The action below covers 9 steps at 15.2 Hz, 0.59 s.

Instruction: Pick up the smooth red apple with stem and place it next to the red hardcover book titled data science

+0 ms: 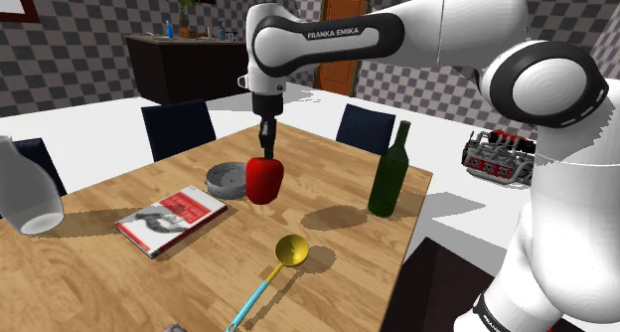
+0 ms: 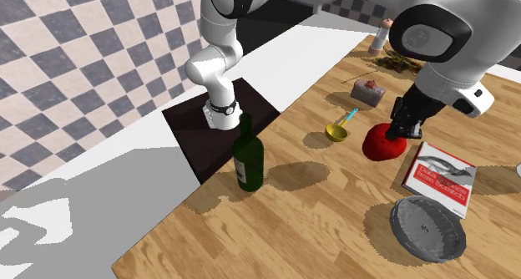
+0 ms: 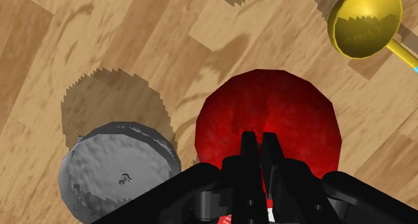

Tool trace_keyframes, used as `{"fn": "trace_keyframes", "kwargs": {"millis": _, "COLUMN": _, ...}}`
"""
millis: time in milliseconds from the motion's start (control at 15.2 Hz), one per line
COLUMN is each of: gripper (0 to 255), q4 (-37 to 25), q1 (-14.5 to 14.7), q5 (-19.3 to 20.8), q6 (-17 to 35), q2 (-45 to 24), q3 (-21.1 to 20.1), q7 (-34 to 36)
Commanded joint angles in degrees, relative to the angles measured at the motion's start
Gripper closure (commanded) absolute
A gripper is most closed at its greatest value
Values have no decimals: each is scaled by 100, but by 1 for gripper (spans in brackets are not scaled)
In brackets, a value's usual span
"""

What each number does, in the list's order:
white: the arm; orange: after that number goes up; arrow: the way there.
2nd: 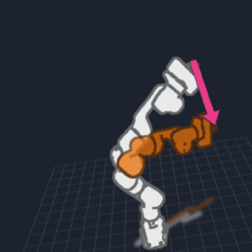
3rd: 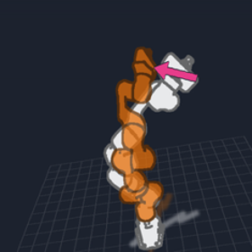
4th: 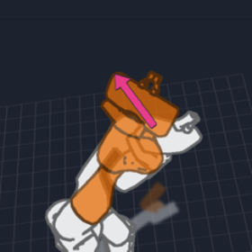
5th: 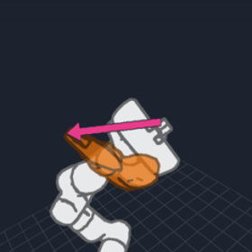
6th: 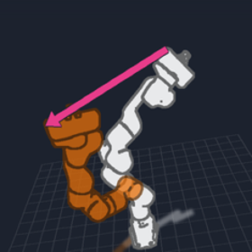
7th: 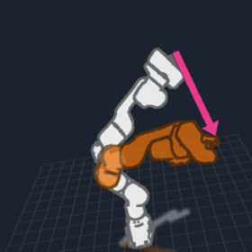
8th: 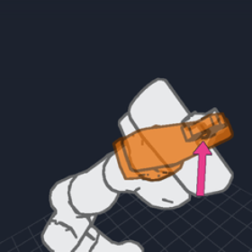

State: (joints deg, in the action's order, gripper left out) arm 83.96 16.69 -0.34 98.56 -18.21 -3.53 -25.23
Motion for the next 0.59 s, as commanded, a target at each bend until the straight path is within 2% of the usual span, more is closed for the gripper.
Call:
{"fn": "trace_keyframes", "kwargs": {"millis": 0, "gripper": 255, "q4": 125, "q1": 0, "q5": 1, "q6": 144, "q2": -15, "q3": 0, "q7": -2}}
{"fn": "trace_keyframes", "kwargs": {"millis": 528, "gripper": 255, "q4": 650, "q1": -2, "q5": 3, "q6": 733, "q2": -79, "q3": 3, "q7": -10}}
